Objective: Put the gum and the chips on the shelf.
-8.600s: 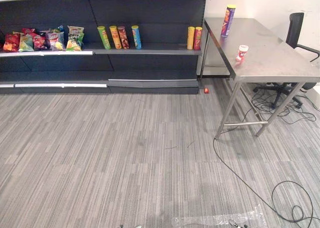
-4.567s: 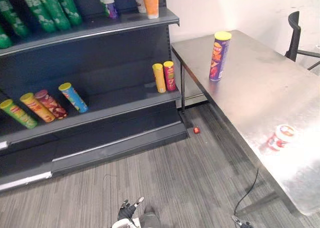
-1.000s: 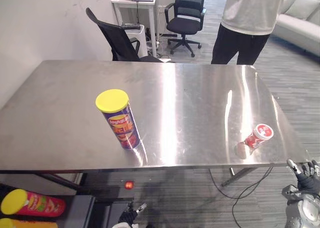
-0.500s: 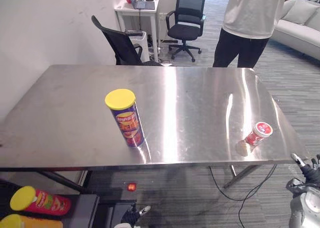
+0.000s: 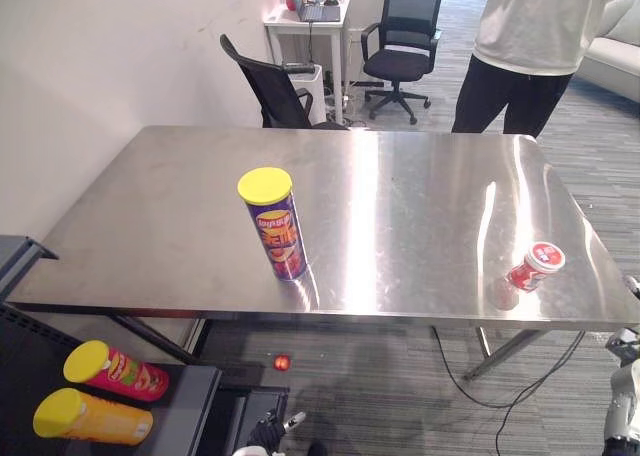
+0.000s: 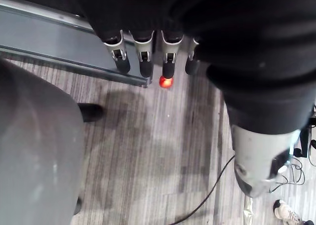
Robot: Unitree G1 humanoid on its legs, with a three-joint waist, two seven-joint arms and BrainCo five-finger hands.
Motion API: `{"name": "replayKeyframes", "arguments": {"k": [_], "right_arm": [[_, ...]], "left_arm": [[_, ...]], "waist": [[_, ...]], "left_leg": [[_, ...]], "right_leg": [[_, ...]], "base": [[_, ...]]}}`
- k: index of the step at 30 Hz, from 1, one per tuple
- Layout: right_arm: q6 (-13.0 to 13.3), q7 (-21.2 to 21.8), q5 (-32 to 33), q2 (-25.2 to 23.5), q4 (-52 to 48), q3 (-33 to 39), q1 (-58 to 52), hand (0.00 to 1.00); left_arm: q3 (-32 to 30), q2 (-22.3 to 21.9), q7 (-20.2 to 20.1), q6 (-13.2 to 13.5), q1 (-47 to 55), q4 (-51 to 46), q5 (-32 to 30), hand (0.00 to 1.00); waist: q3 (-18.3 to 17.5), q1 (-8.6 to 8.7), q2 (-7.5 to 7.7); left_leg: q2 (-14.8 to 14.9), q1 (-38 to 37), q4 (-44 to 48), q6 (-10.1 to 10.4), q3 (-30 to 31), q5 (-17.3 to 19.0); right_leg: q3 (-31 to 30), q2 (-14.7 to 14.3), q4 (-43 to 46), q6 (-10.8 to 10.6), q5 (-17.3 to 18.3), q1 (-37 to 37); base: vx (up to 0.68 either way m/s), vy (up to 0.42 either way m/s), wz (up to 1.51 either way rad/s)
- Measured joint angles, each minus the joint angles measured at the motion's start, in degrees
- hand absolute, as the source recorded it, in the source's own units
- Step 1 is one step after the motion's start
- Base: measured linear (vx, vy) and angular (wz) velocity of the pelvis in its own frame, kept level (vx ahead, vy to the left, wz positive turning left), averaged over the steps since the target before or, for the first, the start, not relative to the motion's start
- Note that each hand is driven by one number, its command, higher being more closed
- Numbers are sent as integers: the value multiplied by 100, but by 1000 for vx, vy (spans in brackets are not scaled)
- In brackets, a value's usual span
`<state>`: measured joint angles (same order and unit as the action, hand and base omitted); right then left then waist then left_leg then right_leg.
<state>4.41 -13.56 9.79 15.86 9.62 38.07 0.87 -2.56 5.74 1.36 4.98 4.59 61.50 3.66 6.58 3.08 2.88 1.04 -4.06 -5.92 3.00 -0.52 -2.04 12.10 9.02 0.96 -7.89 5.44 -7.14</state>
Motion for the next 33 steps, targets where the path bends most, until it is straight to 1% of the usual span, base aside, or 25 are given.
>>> {"name": "replayKeyframes", "arguments": {"k": [4,12,16,19,20,25,33], "right_arm": [[-3,3,-315,-12,-52,15,-1,0],[-7,53,-548,-139,-246,-40,-81,0],[-21,224,-744,-233,-268,-120,-158,0],[-32,316,-843,-267,-467,-347,-326,0],[-32,406,-972,-292,-492,-453,-339,0],[-32,662,-1021,-423,-493,-819,-367,0],[-19,870,-1450,-684,-748,-1329,-732,0]], "left_arm": [[-2,6,3,9,0,-7,-5,0],[-2,7,8,85,9,-10,-7,0],[-3,4,13,83,17,-8,-6,0],[-3,0,11,84,18,-10,-6,0],[-3,2,10,89,17,-13,-6,0],[-2,11,8,113,14,-83,-3,0],[4,45,4,117,8,-113,0,0]], "waist": [[7,8,11],[15,5,21],[24,14,11],[34,11,0],[40,13,3],[89,0,-18],[149,1,22]], "left_leg": [[-5,1,4,2,-21,3],[7,-12,-2,11,-38,9],[7,-18,-2,10,-48,9],[7,-16,-2,11,-47,10],[7,-16,-1,14,-50,13],[11,-15,-1,19,-50,17],[23,-28,-1,26,-74,22]], "right_leg": [[-14,6,-2,-1,-2,-9],[-47,-3,14,-1,-3,8],[-64,-3,10,-2,-3,13],[-61,-5,1,-1,-3,9],[-61,-6,-1,-2,-3,2],[-58,-10,-6,-1,-3,-9],[-92,-16,0,-2,-3,-11]], "base": [[31,-1,-2],[-32,-4,-1],[-23,-2,-1],[0,0,0],[0,0,0],[0,0,0],[0,0,0]]}}
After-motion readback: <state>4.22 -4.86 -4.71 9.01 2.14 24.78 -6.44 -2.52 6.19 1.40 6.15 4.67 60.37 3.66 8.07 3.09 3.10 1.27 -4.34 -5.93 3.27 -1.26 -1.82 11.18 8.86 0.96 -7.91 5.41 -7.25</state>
